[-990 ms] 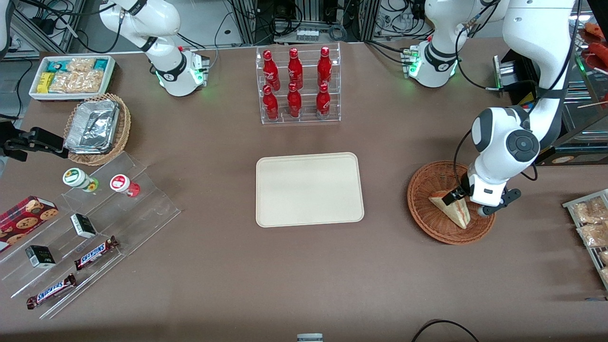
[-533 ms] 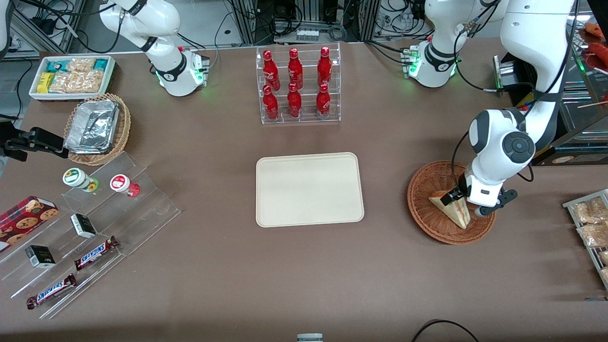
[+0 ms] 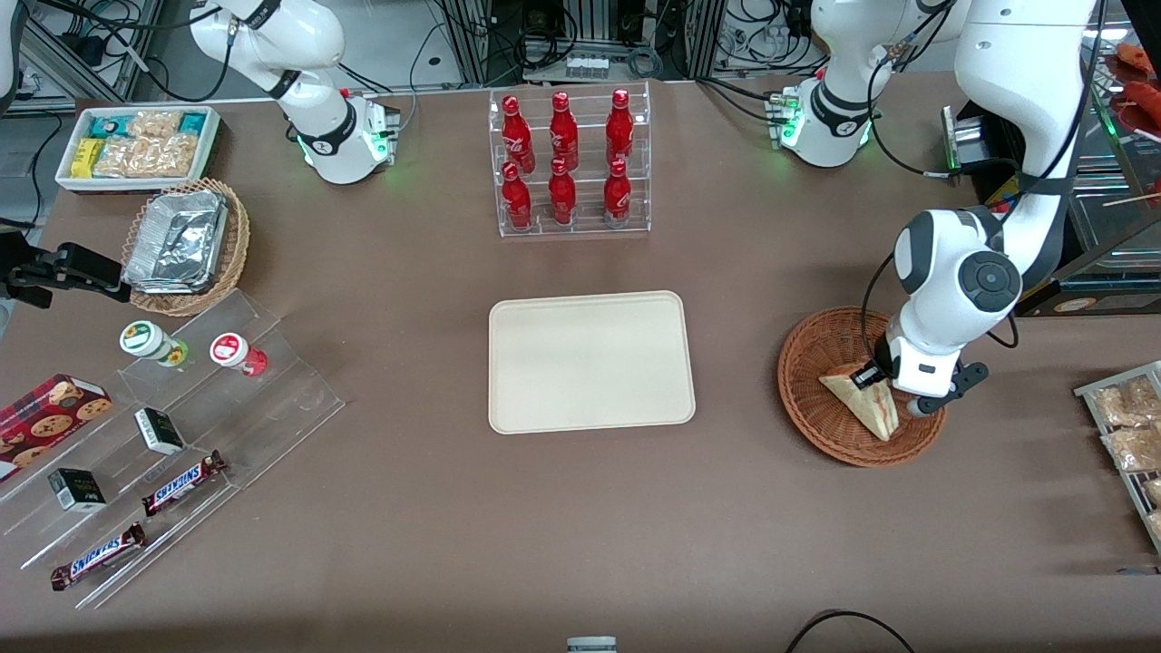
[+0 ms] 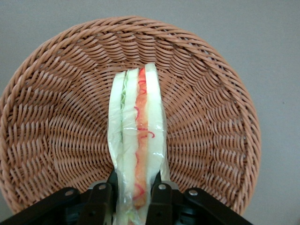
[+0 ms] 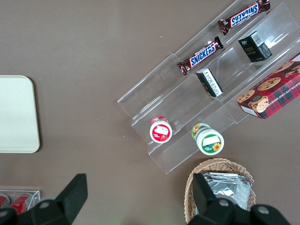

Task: Place sandwich from basket to tray
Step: 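Close the left gripper on the wrapped sandwich, then lift the sandwich and carry it over the cream tray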

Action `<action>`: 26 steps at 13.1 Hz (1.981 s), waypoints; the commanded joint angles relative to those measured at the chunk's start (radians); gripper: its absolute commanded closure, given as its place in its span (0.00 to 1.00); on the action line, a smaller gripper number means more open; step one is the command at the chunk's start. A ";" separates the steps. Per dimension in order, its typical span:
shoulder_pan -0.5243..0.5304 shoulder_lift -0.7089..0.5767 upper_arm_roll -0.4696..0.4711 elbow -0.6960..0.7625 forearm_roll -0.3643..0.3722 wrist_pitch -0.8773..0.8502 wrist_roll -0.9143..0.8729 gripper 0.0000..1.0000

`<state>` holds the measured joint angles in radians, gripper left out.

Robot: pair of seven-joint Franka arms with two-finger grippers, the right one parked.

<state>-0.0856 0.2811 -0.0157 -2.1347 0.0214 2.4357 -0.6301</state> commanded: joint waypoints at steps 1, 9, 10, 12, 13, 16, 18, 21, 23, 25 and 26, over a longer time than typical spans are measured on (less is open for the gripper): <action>-0.045 -0.034 0.000 0.135 0.005 -0.207 -0.005 1.00; -0.291 0.015 0.000 0.524 -0.012 -0.586 -0.014 1.00; -0.324 0.035 -0.001 0.541 -0.018 -0.584 -0.017 1.00; -0.408 0.093 -0.001 0.576 -0.032 -0.584 -0.022 1.00; -0.437 0.122 -0.001 0.596 -0.034 -0.581 -0.017 1.00; -0.534 0.245 -0.015 0.694 -0.035 -0.572 -0.023 1.00; -0.583 0.323 -0.016 0.740 -0.034 -0.544 -0.063 1.00; -0.647 0.388 -0.017 0.745 -0.034 -0.462 -0.089 1.00; -0.696 0.426 -0.015 0.745 -0.031 -0.411 -0.102 1.00; -0.720 0.464 -0.015 0.745 -0.031 -0.359 -0.140 1.00; -0.727 0.477 -0.015 0.743 -0.028 -0.348 -0.140 1.00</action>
<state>-0.7905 0.7198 -0.0442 -1.4286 -0.0036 2.0752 -0.7478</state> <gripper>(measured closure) 0.850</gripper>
